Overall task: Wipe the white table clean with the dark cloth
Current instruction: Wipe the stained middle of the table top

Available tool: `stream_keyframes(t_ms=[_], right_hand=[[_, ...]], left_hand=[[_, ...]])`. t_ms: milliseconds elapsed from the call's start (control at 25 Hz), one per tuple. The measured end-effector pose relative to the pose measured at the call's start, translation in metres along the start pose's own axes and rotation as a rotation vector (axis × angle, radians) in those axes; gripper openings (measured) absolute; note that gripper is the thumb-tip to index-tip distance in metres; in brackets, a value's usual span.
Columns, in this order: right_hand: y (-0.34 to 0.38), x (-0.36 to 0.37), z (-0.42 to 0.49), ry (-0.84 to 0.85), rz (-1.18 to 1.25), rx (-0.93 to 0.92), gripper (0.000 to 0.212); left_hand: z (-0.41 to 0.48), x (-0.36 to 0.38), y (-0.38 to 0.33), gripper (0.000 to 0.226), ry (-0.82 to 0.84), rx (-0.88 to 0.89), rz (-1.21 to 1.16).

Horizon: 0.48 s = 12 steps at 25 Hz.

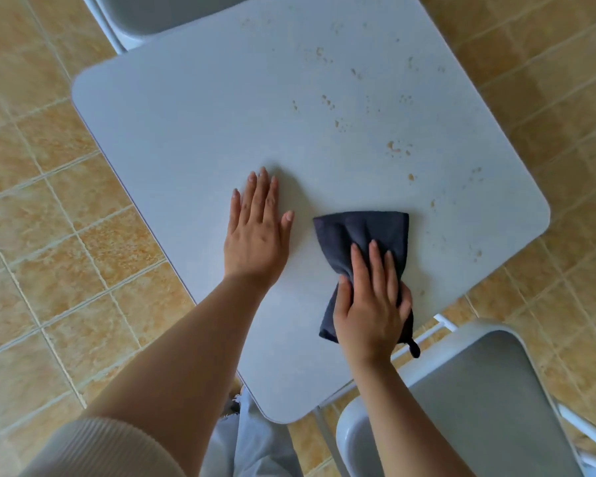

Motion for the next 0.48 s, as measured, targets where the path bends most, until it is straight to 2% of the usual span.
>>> stream_keyframes(t_ms=[120, 280, 360, 480], right_hand=[[-0.042, 0.002, 0.048, -0.041, -0.017, 0.173, 0.042], [-0.026, 0.015, 0.092, -0.073, 0.043, 0.278, 0.042], [-0.007, 0.016, 0.080, -0.075, 0.053, 0.212, 0.042], [-0.003, 0.011, 0.032, 0.033, 0.066, 0.048, 0.045]], left_hand=[[0.005, 0.009, -0.027, 0.062, 0.022, 0.072, 0.027], [0.011, 0.020, -0.040, 0.060, 0.007, 0.082, 0.050], [0.011, 0.021, -0.040, 0.059, -0.020, 0.062, 0.056], [0.011, 0.021, -0.041, 0.058, -0.026, 0.061, 0.061]])
Point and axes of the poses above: each hand's wrist, its own z-axis towards the middle knuckle, its own x-axis out of the palm, y = z × x, the point moved 10 cm from there along z, towards the middle knuckle, and after that the axes turned 2 degrees about z, right-handed, at the moved point
